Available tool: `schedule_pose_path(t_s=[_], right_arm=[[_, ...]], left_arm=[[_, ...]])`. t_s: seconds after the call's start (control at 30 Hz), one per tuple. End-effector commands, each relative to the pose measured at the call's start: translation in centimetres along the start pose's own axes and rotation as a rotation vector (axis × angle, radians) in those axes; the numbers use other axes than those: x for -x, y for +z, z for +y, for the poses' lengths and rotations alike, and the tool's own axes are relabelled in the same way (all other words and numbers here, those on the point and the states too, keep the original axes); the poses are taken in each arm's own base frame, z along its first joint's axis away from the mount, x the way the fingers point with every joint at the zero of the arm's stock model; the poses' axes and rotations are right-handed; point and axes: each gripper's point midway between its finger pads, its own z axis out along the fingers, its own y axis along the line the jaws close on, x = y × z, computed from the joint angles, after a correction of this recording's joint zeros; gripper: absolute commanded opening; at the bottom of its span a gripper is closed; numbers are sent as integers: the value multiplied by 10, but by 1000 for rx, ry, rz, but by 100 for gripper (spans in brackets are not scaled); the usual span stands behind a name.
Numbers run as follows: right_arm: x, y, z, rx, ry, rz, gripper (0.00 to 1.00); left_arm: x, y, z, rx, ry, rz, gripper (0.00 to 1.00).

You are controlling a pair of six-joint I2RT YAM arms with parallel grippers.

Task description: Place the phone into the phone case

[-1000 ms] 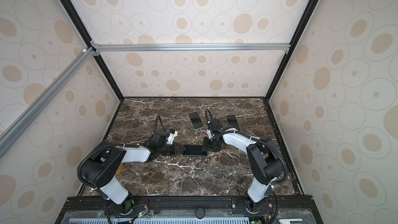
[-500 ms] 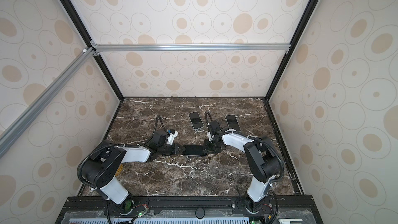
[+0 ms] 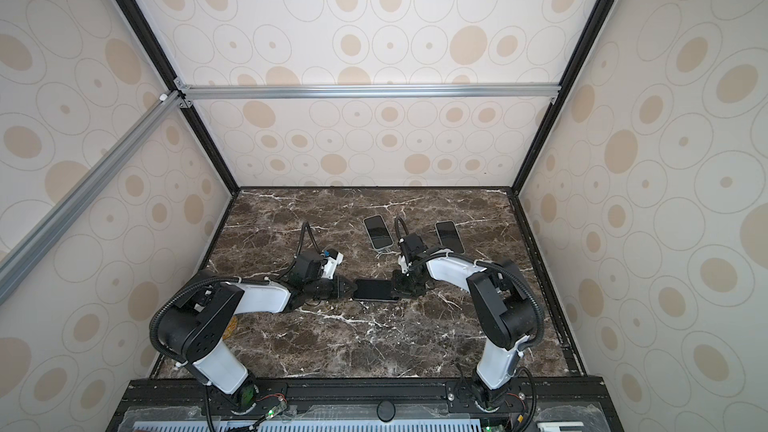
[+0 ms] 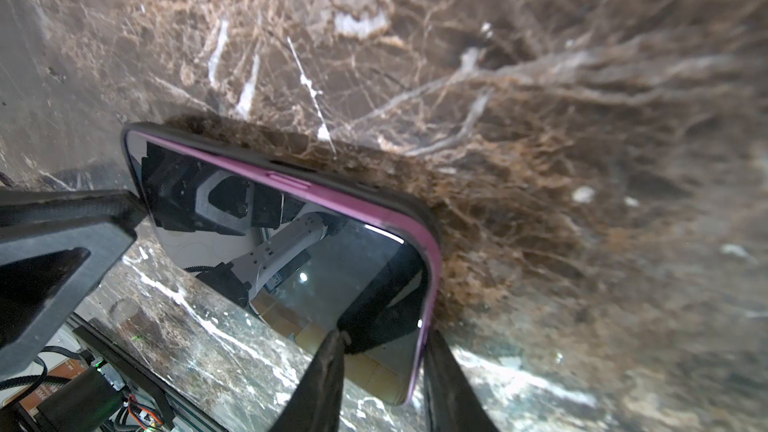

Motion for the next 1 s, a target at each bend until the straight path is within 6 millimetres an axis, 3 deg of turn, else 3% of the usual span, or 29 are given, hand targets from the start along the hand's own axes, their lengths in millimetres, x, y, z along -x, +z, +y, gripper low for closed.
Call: schedule_pose_path(t_s=[0.0,0.17,0.27,0.47,0.97], right_arm=[[-7,7,-4,-22,-5,33,33],[-7,7,-5,-34,-9,34,33],[-7,8,-5,-34,-9,36,33],[-8,9,-5,-27,-12,48,32],[-9,12,7,8,-31,62,28]], left_arm=[[-1,-6,2,29,10,-14,20],[21,-16,-13,31,47,-80,22],[25,-18,-6,75,60,-97,22],[2,-5,17,126,48,-13,21],[-11,3,12,61,28,33,17]])
